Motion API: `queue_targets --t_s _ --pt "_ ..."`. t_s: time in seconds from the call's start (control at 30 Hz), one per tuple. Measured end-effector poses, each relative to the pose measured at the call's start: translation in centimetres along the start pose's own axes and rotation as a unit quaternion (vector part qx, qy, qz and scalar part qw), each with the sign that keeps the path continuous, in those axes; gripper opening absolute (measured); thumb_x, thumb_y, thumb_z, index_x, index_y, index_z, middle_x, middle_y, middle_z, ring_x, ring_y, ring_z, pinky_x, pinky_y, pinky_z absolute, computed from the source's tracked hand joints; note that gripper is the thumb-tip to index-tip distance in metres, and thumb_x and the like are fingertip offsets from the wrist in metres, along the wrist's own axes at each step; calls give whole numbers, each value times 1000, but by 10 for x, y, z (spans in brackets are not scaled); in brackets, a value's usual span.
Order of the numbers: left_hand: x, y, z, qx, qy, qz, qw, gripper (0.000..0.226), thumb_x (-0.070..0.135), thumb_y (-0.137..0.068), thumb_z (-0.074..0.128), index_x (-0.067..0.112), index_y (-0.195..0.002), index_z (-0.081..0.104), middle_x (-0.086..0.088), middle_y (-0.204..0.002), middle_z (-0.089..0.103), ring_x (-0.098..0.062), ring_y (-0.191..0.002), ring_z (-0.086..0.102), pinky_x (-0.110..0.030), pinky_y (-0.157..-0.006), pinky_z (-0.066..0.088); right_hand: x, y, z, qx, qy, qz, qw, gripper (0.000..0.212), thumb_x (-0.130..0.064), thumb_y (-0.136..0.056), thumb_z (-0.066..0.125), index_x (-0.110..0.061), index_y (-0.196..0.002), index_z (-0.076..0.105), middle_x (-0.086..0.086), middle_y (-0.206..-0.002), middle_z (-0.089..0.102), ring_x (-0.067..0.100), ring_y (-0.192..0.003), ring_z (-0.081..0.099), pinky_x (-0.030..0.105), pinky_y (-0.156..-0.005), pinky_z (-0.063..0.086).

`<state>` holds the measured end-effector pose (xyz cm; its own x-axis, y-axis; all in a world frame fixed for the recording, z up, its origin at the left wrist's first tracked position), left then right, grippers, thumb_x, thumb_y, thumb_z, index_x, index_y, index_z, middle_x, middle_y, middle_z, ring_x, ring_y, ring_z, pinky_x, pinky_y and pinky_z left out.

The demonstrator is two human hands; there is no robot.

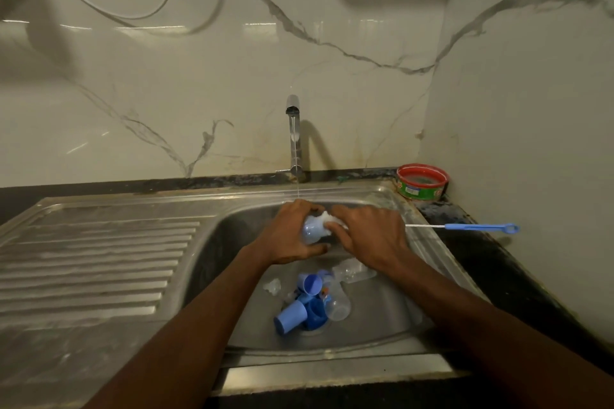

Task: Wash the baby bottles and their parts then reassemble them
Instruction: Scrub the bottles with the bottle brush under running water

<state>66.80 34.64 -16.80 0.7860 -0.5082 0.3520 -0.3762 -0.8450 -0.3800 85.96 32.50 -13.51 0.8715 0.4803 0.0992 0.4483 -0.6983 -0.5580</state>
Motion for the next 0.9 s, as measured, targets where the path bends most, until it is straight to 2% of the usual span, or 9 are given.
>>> queue_targets --t_s 0.1,0.17,0.3,0.4,0.47,0.57,0.73,0.8,0.9 --pt "7 -2 2 -53 -28 9 998 63 33 -86 77 19 -141 49 -5 -136 58 -20 -119 57 -36 -102 46 6 0 1 -21 13 69 997 36 -57 -98 46 -37 -123 63 -2 -105 72 23 -95 69 30 -66 41" --pt "10 -3 -3 -59 -70 25 995 57 33 -88 76 20 -138 54 -3 -133 61 -19 -119 57 -33 -101 45 7 0 7 -65 -16 104 992 36 -59 -97 47 -33 -113 68 -2 -101 71 21 -93 67 29 -66 39" --pt "6 -1 -13 1 -100 92 991 54 41 -72 86 19 -115 64 -3 -110 66 -16 -97 60 -38 -85 53 3 0 19 -183 -140 93 969 31 -58 -95 51 -30 -89 64 -6 -81 62 18 -80 62 32 -69 46" --pt "-2 1 -12 38 -49 73 995 67 47 -61 90 25 -115 56 5 -113 58 -10 -98 52 -31 -83 50 4 -1 9 -128 -119 57 983 31 -60 -94 51 -33 -92 65 -10 -75 58 13 -74 56 29 -62 36" --pt "-5 0 -7 26 -19 35 999 79 53 -61 91 27 -124 53 6 -120 55 -9 -104 50 -30 -89 48 2 -1 -1 -62 -62 36 996 34 -63 -94 50 -36 -107 66 -7 -87 66 16 -81 61 30 -63 34" --pt "-6 -1 -1 -6 -4 -4 1000 84 52 -69 88 23 -138 48 1 -131 56 -14 -115 53 -34 -99 47 -1 -3 -6 -27 -29 31 999 39 -62 -95 51 -39 -123 63 -4 -104 72 20 -96 67 29 -67 35" --pt "-11 5 7 -141 -100 -17 985 60 40 -81 81 21 -131 53 -3 -121 64 -18 -103 61 -40 -93 52 -6 -1 1 -85 -27 9 996 36 -63 -93 53 -35 -112 65 -6 -101 71 17 -92 65 28 -66 35" --pt "-10 5 7 -145 -75 -9 987 55 34 -80 81 20 -126 55 -3 -116 64 -16 -98 61 -39 -89 54 -6 -1 2 -96 -49 27 994 37 -64 -91 55 -35 -111 67 -7 -97 70 14 -86 63 27 -63 35" --pt "-3 -1 4 -125 -37 -9 991 52 30 -73 84 16 -118 61 -2 -105 67 -16 -90 65 -40 -83 57 -2 -1 -2 -60 -43 51 996 35 -64 -90 56 -35 -107 67 -7 -93 69 13 -82 60 26 -57 30"
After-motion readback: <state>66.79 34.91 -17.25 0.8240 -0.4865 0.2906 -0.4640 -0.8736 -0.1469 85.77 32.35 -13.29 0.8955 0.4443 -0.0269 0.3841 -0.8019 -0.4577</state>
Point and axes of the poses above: each hand's wrist, its own y-axis away from the middle knuckle, its own z-axis out of the palm, x = y × z, the point moved 3 cm from there along -y, towards the middle knuckle
